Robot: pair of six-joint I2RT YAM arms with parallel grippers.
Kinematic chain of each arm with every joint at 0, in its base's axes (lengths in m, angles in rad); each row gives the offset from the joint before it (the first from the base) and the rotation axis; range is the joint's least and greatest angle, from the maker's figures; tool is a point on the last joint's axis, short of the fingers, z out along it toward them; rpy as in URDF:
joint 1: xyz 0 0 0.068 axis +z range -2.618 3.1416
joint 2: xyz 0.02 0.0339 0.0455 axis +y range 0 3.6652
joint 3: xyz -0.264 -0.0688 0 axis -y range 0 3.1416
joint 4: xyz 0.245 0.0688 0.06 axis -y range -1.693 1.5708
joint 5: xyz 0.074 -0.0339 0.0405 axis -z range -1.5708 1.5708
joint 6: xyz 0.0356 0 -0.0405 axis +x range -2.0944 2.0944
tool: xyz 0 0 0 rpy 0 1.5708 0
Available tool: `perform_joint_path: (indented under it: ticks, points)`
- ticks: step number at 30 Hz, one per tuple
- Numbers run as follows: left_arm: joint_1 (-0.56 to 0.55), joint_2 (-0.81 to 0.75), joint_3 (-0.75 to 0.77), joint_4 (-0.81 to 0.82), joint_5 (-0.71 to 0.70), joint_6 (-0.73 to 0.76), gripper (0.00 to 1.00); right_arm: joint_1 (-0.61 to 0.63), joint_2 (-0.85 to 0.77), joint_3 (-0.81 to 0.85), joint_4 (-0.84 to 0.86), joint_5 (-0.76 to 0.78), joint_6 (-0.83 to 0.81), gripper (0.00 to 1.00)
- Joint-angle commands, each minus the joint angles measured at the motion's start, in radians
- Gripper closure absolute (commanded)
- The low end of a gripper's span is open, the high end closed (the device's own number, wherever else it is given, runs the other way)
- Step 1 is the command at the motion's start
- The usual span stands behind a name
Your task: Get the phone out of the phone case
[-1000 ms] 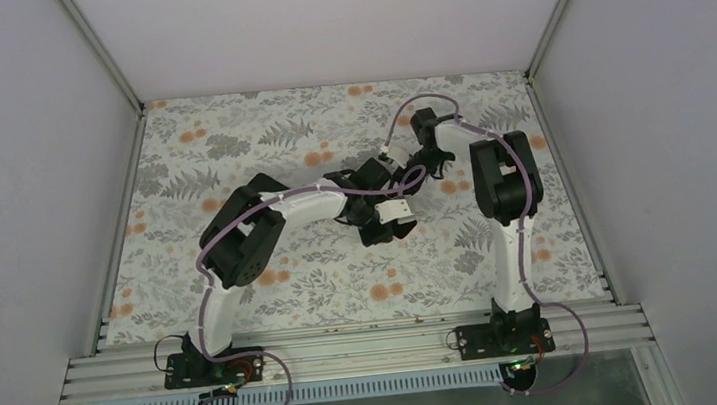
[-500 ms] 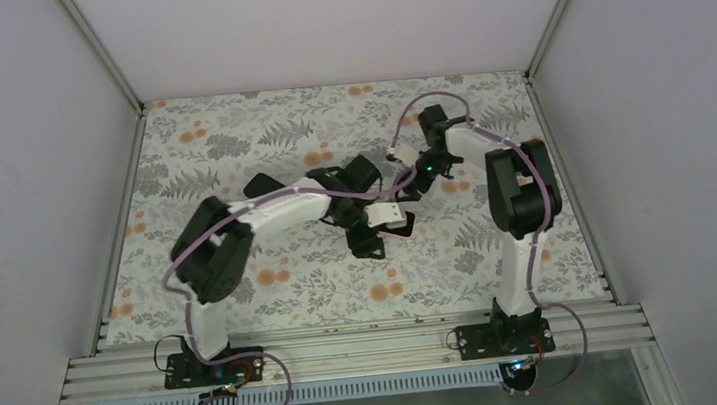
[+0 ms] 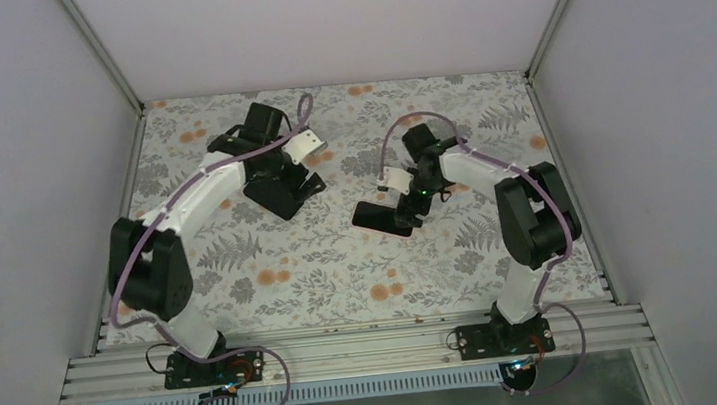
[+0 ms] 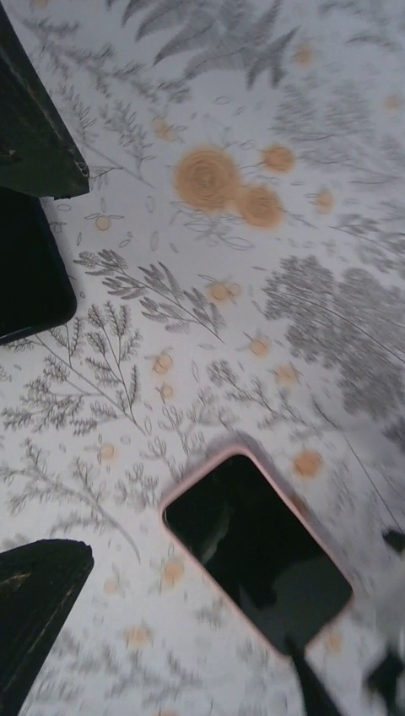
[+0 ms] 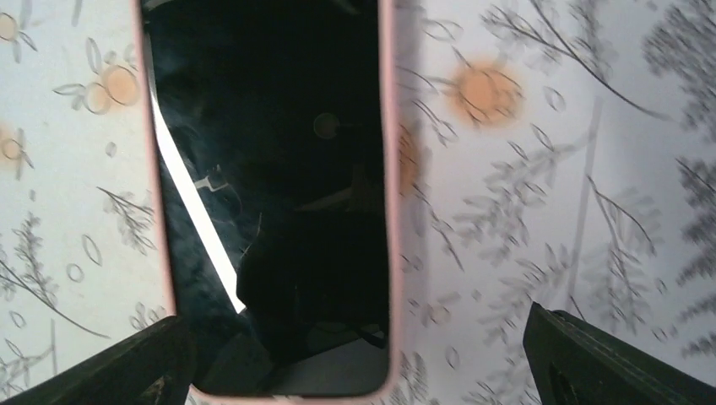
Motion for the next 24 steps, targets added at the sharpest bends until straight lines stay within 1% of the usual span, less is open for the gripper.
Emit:
perform_joint_path:
  ticks: [1,9,18,21,24]
  points:
    - [0.002,0.104,0.01,0.079,-0.071,-0.083,0.0,0.065,-0.003,-0.013,0.07,0.08,0.067,0.0]
    - [0.004,0.205,0.055,0.105,-0.08,-0.127,0.0,0.142,0.07,0.002,0.056,0.072,0.096,0.0]
    - [0.003,0.242,0.061,0.11,-0.059,-0.143,0.0,0.156,0.126,0.016,0.045,0.068,0.099,0.0]
    - [0.003,0.247,0.062,0.109,-0.063,-0.138,0.0,0.154,0.112,0.05,0.008,0.011,0.097,0.0]
    - [0.004,0.247,0.049,0.117,-0.055,-0.136,0.0,0.14,0.097,0.108,-0.072,-0.098,0.081,0.0]
